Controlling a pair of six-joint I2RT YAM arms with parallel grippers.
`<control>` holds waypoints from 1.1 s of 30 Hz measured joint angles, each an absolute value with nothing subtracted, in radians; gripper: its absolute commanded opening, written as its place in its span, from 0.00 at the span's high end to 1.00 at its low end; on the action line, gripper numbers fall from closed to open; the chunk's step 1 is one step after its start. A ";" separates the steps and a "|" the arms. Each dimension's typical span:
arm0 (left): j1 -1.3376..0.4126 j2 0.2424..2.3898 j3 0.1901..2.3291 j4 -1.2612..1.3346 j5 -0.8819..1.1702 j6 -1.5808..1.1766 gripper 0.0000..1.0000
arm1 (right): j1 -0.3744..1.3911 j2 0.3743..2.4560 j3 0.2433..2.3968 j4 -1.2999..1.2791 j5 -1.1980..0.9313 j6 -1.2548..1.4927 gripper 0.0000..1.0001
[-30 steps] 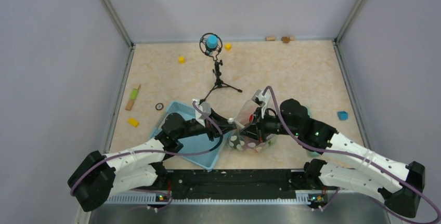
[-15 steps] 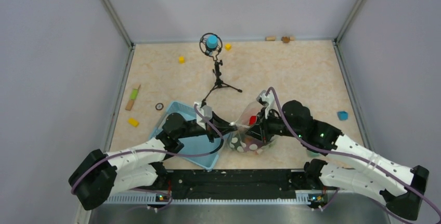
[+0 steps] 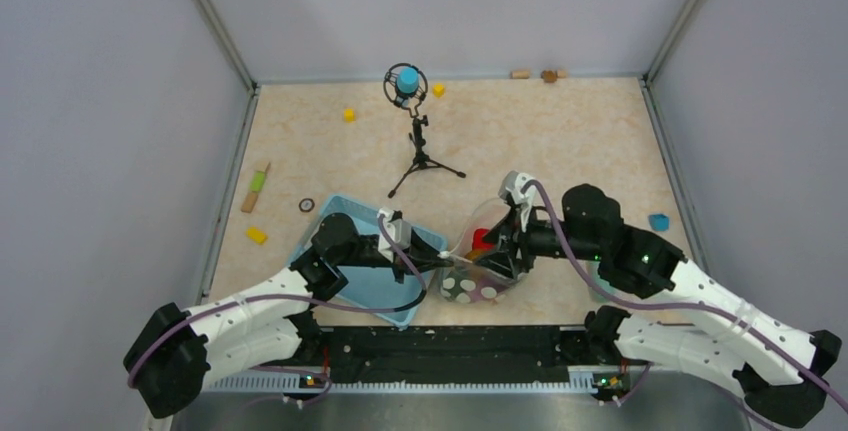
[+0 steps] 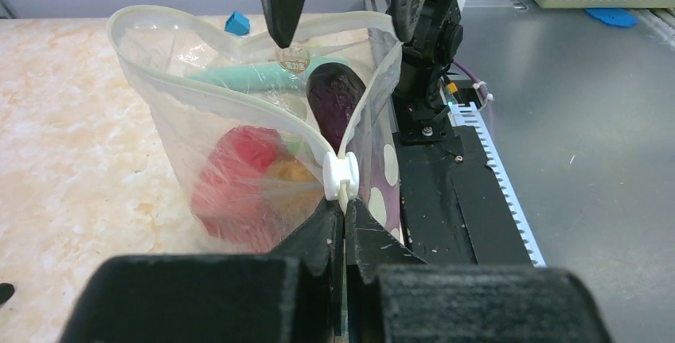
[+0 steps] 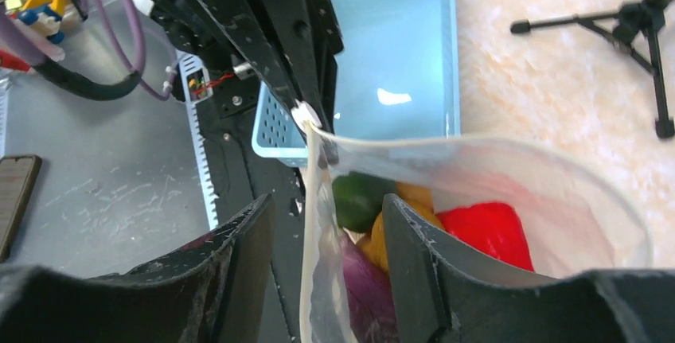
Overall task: Place the food in the zip-top bag and seal the zipper
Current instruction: Zip the zipper food storage bag at the center of the board.
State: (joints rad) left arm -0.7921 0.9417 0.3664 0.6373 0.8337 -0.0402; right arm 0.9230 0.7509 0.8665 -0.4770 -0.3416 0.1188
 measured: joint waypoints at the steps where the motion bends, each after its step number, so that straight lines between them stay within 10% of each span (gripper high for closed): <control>1: -0.792 0.941 0.368 0.630 0.834 -0.038 1.00 | 0.923 0.762 0.875 -0.471 -0.357 0.104 0.46; 23: -0.793 0.923 0.373 0.601 0.824 -0.044 1.00 | 0.971 1.024 0.952 -0.329 -0.567 -0.175 0.46; 33: -0.794 0.923 0.373 0.589 0.814 -0.050 1.00 | 0.980 1.075 0.962 -0.333 -0.563 -0.213 0.84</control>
State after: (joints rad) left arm -0.7940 0.9226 0.3725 0.5892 0.8143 -0.0502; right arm 0.9798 1.0752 0.9623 -0.3332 -0.5632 -0.2127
